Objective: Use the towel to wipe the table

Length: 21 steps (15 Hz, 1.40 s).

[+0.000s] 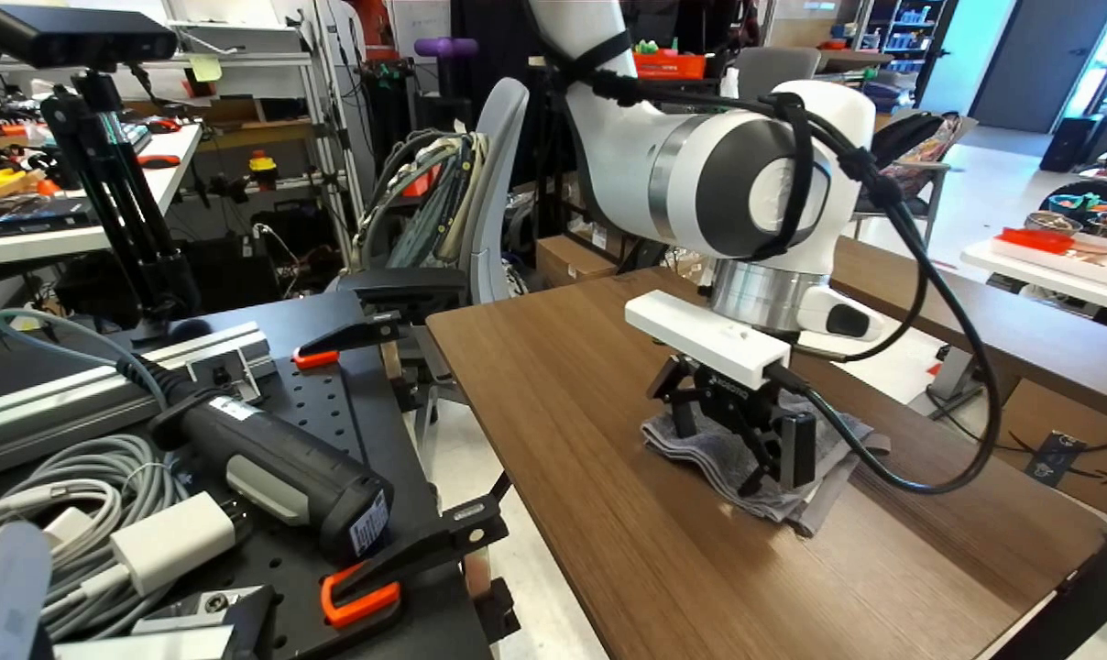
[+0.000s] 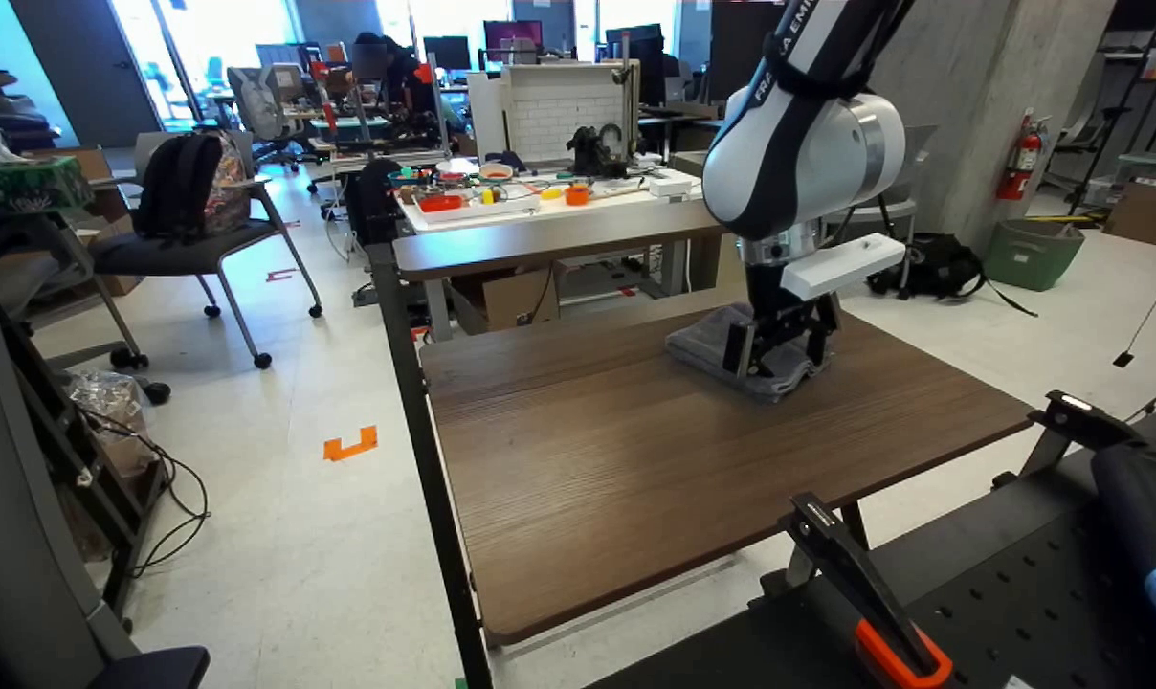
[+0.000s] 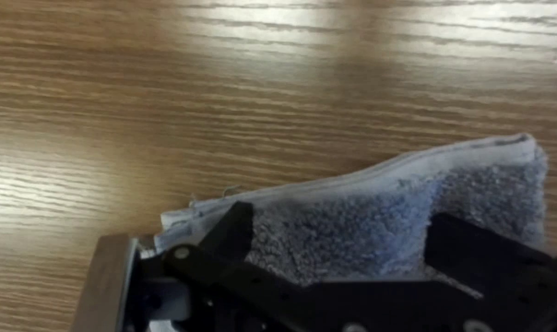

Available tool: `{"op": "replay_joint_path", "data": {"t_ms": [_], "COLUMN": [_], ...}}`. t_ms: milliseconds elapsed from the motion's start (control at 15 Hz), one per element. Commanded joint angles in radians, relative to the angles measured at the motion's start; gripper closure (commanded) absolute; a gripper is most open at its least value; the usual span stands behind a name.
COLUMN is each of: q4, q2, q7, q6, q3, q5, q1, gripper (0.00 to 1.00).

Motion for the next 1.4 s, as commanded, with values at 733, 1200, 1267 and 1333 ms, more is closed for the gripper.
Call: {"op": "replay_joint_path", "data": {"t_ms": [733,1200,1267,1333], "q4": [-0.205,-0.458,-0.47,-0.475], "q2": [-0.131,-0.37,-0.387,-0.398], "q7": [0.144,0.119,0.108,0.098], "q6": [0.136,0.239,0.252,0.266], "q3": [0.008,0.035,0.047,0.061], "q5": [-0.045,-0.03,-0.019,-0.007], "q1": [0.177,0.141,0.127,0.113], "gripper": [0.0,0.0,0.0,0.0]}}
